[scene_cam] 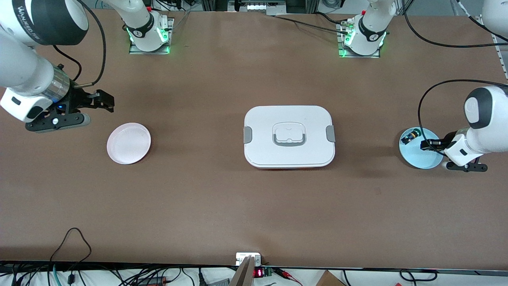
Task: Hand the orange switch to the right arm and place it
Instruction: 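Close the left gripper on the switch while the right gripper advances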
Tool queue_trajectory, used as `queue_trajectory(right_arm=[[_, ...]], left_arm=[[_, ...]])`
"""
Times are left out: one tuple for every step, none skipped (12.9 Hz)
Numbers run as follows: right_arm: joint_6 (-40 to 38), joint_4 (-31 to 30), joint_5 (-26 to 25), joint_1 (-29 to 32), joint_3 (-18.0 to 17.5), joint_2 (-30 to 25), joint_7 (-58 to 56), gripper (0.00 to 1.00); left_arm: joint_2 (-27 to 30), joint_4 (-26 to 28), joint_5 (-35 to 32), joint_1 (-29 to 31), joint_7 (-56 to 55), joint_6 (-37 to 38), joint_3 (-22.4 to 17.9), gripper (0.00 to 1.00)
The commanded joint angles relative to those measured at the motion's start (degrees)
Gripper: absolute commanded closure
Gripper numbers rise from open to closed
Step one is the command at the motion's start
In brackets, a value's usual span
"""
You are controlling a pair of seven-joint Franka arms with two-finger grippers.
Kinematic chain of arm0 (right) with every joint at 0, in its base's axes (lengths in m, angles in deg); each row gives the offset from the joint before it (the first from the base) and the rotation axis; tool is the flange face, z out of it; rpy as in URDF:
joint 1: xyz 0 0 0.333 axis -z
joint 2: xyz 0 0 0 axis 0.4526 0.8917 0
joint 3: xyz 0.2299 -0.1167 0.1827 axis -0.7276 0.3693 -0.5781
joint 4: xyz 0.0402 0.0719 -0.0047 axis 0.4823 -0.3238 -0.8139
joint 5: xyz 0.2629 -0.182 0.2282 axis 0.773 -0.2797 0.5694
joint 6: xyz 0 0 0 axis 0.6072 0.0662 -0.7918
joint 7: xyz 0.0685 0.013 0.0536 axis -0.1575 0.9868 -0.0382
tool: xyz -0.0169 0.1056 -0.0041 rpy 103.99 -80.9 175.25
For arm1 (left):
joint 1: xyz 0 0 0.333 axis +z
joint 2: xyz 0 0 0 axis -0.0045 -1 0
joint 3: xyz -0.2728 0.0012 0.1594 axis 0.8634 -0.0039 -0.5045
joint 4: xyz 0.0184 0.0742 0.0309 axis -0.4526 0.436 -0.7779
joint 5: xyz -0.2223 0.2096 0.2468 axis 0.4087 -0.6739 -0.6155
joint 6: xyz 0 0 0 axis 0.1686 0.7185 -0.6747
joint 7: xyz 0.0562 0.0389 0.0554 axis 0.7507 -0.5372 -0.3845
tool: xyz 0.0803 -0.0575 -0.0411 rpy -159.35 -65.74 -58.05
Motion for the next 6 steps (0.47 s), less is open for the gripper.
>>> queue_trajectory(right_arm=[[0.0,0.6,0.9,-0.9,0.2,0.9,-0.4,0.00],[0.0,0.6,2.2,-1.1,0.2,1.1,-0.3,0.00],[0.0,0.6,5.0,-1.2,0.2,1.9,0.2,0.00],[-0.5,0.6,6.1,-1.2,0.2,2.2,0.3,0.00],[-0.6,0.6,6.4,-1.3,0.2,3.1,-0.3,0.00],[-0.7,0.5,8.6,-1.7,0.1,3.8,-0.3,0.00]], left_arm=[[-0.4,-6.9,1.8,0.7,2.6,10.8,5.8,0.81],[-0.4,-8.3,4.8,0.7,2.6,13.0,6.8,0.82],[-0.4,-9.5,8.8,0.5,3.1,14.4,7.0,0.81],[-0.4,-9.9,13.0,0.0,4.4,14.5,7.1,0.81],[-0.8,-10.9,18.2,-0.4,5.6,14.5,7.1,0.81],[-1.2,-11.3,23.4,-0.5,7.7,14.6,7.0,0.81]])
